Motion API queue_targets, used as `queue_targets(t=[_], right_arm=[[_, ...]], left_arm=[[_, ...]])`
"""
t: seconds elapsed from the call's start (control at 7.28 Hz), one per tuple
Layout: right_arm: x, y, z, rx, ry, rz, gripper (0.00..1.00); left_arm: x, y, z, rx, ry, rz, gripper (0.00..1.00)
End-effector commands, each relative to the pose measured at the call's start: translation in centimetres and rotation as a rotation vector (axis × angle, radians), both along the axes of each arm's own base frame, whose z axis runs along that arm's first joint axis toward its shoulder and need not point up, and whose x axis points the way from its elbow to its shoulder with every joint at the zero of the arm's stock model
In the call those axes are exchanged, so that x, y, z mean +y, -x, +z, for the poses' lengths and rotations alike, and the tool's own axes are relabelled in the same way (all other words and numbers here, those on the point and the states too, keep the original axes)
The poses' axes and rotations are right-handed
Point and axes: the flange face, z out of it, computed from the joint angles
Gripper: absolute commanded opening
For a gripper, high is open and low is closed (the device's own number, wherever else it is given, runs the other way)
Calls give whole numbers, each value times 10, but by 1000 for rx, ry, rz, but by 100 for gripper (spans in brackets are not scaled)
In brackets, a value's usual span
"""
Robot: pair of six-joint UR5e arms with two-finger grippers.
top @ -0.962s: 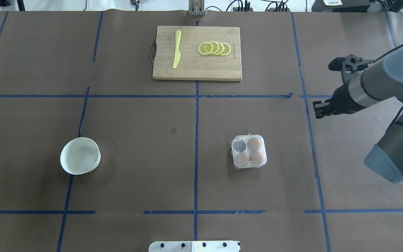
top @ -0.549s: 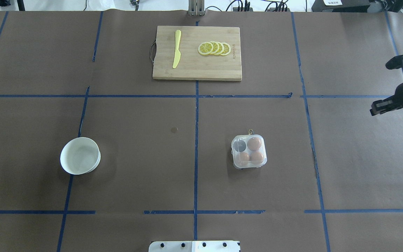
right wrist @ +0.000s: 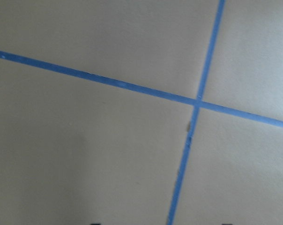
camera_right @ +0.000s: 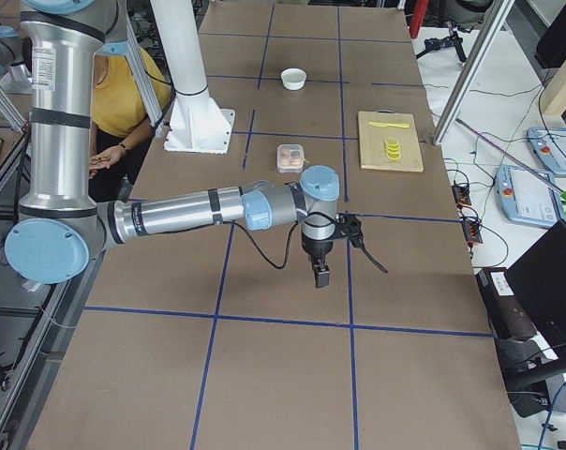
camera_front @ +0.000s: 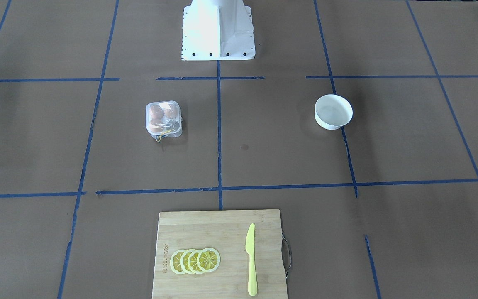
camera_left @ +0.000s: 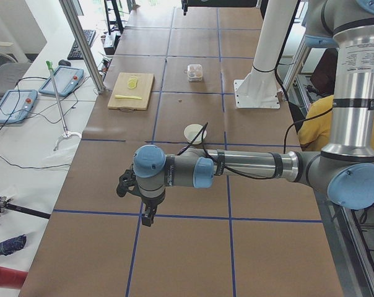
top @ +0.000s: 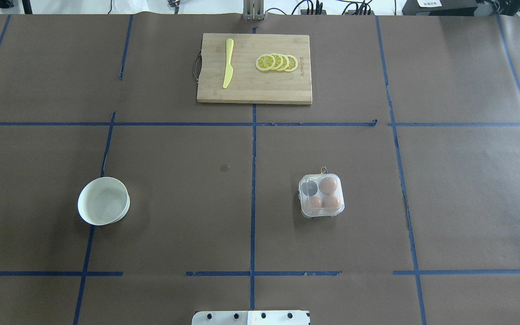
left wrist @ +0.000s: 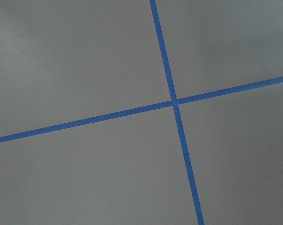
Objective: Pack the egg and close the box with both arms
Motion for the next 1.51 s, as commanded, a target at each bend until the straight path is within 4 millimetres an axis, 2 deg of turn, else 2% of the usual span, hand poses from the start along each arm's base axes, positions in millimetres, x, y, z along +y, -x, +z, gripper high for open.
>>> queue_targets(t=[0.0, 0.27, 0.41, 1.37], right_arm=[[36, -42, 35, -1, 111, 40, 100], [44, -43, 45, -19, 151, 54, 100], [48, -39, 62, -89, 193, 56, 100], [49, -40, 63, -95, 195, 59, 100]], left_arm=[[-1, 0, 0, -5, 3, -1, 100], [0, -1, 0, 0, 8, -4, 100], [1, -1, 2, 2, 18, -4, 100], [4, -1, 5, 2, 16, -2, 100]])
